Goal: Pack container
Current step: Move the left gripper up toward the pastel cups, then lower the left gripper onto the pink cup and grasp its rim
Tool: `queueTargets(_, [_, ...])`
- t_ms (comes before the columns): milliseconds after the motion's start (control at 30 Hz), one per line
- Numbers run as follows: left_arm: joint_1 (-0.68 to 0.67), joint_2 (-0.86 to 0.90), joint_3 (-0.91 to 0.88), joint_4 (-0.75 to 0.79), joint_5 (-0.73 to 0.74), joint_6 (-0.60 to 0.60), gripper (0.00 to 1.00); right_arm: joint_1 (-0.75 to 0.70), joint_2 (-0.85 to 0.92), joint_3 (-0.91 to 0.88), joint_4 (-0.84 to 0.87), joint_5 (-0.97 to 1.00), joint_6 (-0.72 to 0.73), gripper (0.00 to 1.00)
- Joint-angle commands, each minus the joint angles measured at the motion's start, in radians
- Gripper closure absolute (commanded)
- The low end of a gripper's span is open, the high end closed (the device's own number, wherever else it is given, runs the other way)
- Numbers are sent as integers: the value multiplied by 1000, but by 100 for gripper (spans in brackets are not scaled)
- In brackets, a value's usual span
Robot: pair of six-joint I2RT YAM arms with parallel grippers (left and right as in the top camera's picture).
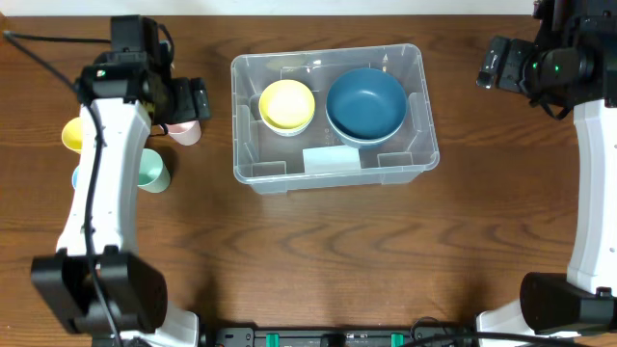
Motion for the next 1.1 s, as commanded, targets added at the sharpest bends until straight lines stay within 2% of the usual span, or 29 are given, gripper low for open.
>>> queueTargets(0, [0, 63, 22, 0, -7, 76, 2, -5, -7, 0, -1, -2, 15, 1])
queueTargets(667, [-8, 246, 22, 90, -3, 208, 2, -5, -7, 0, -1, -2, 15, 1])
queueTargets(967, [-9, 303, 22, 108, -3, 208, 0, -5, -7, 0, -1, -2, 16, 1])
queueTargets(1067, [-9, 308, 21, 109, -3, 208, 6, -5, -7, 0, -1, -2, 15, 1])
